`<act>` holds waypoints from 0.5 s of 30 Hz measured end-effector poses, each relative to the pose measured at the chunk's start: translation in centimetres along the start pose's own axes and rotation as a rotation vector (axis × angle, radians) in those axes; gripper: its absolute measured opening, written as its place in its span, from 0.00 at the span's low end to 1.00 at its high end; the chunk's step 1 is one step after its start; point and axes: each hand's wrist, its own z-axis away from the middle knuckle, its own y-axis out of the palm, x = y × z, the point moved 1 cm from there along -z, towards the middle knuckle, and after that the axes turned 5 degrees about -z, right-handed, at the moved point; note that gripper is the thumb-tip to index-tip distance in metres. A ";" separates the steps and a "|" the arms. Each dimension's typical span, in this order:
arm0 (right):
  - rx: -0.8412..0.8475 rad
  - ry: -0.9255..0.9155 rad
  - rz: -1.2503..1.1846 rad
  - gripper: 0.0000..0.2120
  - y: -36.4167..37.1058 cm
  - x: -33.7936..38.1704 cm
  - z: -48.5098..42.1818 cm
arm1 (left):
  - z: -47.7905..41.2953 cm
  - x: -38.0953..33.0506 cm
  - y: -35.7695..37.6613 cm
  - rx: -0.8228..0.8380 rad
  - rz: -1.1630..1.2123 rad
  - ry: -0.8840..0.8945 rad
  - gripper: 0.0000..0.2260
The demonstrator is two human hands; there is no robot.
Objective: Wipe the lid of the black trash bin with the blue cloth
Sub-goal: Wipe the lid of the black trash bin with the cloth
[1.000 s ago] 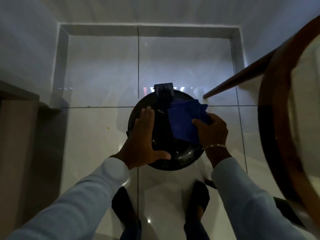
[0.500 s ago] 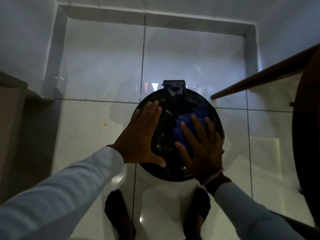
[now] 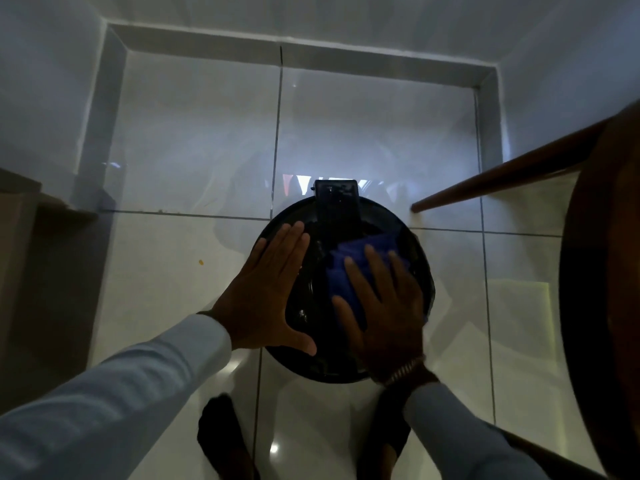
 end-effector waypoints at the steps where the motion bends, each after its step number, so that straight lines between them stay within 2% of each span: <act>1: -0.018 0.001 -0.027 0.25 -0.2 -0.7 1.0 | 0.0 0.0 -0.1 0.004 0.000 -0.001 0.63; 5: -0.069 0.186 -0.099 0.24 -0.6 -1.3 -2.5 | -0.1 0.1 -0.1 0.012 -0.003 0.010 0.63; 8: -0.013 0.271 -0.154 0.24 -0.6 -0.6 -7.9 | -0.1 0.2 0.0 0.007 0.016 0.007 0.63; 11: 0.076 0.151 -0.061 0.25 0.0 1.1 -10.7 | -0.2 0.3 0.2 -0.002 0.014 0.005 0.63; 15: 0.152 0.034 0.023 0.26 0.4 2.4 -8.5 | -0.1 0.2 0.1 -0.010 0.040 -0.005 0.62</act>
